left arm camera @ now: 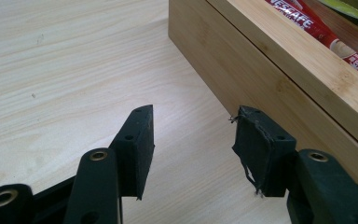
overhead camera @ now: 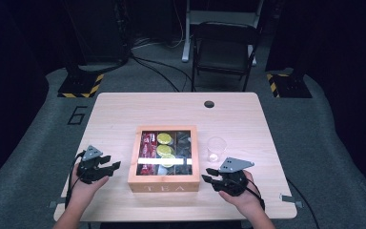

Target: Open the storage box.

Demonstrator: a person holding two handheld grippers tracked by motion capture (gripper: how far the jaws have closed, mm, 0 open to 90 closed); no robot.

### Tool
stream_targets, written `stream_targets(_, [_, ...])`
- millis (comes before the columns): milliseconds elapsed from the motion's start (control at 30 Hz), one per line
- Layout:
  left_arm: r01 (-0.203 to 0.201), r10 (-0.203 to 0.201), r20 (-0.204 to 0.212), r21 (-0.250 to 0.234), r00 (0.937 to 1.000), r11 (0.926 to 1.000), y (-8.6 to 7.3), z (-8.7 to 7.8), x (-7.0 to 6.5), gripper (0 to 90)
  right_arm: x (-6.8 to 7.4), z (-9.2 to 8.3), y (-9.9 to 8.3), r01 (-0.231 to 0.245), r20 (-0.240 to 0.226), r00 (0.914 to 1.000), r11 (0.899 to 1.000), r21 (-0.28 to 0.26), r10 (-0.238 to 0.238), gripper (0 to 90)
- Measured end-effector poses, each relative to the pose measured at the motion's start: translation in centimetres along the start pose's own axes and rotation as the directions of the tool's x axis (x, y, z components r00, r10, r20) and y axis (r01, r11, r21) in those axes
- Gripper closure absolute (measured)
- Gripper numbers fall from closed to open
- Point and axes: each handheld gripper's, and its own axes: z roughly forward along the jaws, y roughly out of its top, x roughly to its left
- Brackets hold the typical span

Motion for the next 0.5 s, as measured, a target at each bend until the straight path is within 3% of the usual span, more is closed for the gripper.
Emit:
stream_targets(167, [0.003, -0.003, 0.003, 0.004, 1.0000, 1.0000, 0.0, -0.1, 0.0, 47.2, 0.2, 0.4, -0.3, 0.061, -0.042, 0.9973, 0.997, 0.043, -0.059, 74.9])
stream_targets(500, [0.003, -0.003, -0.002, -0.003, 1.0000, 1.0000, 0.0, 0.0, 0.0, 47.2, 0.6, 1.2, -0.6, 0.088, -0.074, 0.9939, 0.992, 0.088, -0.082, 77.5])
